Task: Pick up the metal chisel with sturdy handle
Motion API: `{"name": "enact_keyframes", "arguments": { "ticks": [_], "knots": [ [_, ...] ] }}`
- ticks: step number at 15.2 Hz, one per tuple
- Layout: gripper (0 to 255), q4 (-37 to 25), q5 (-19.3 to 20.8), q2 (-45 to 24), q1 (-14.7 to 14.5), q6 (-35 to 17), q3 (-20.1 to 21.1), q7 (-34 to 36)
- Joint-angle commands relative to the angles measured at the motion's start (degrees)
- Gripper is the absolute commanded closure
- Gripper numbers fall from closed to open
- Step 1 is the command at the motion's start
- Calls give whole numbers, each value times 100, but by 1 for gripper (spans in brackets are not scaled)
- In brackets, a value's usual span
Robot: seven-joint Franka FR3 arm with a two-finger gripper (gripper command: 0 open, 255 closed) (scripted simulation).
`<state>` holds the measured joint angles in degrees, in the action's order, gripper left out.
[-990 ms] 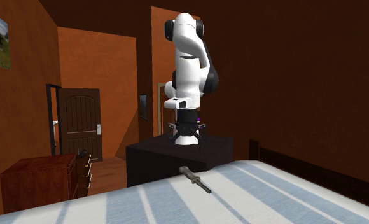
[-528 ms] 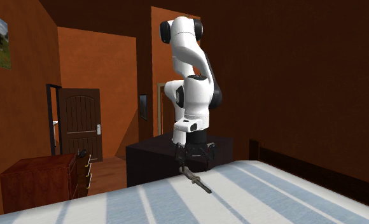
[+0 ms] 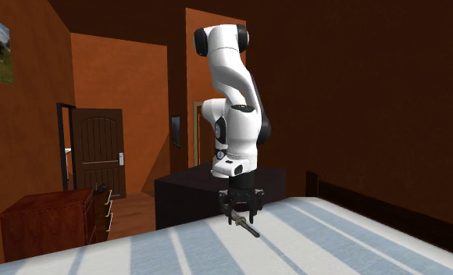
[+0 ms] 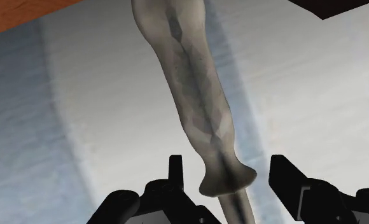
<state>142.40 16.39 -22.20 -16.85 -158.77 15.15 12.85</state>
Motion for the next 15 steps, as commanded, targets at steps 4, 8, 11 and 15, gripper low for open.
{"name": "enact_keyframes", "arguments": {
  "ticks": [4,8,11,15],
  "knots": [
    [255,-8,11,-18,-9,-11,-10,9],
    [255,-9,11,-18,-9,-11,-10,9],
    [255,41,-103,158,78,114,95,-82],
    [255,118,-364,516,228,383,302,-272]
  ]
}}
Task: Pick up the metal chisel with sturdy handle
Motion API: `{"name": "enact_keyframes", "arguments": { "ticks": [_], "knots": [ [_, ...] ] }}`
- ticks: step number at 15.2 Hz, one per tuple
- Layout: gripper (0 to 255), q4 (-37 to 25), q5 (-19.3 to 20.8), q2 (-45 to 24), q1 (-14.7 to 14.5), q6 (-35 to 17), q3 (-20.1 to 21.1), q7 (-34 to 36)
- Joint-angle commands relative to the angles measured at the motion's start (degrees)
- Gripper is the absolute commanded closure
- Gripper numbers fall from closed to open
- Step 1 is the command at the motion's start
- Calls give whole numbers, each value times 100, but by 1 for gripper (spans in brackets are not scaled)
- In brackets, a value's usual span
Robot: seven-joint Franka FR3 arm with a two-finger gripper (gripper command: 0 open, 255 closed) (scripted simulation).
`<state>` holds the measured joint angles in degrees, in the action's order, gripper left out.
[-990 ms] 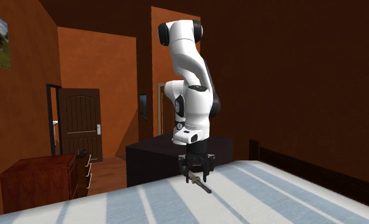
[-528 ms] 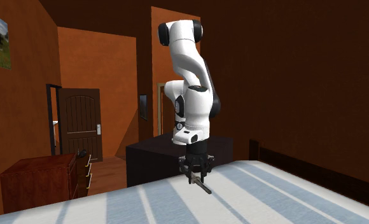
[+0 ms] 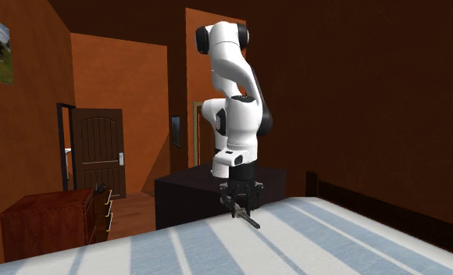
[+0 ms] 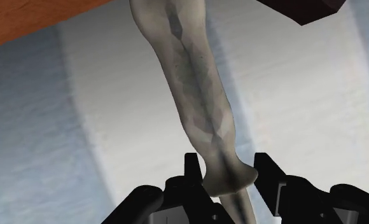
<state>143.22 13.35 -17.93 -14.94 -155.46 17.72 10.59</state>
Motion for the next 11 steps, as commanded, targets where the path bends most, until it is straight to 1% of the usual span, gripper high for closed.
{"name": "enact_keyframes", "arguments": {
  "ticks": [1,9,11],
  "knots": [
    [255,52,-130,178,71,120,92,-97],
    [255,121,-698,884,258,703,388,-503],
    [255,122,-710,897,258,715,390,-512]
  ]
}}
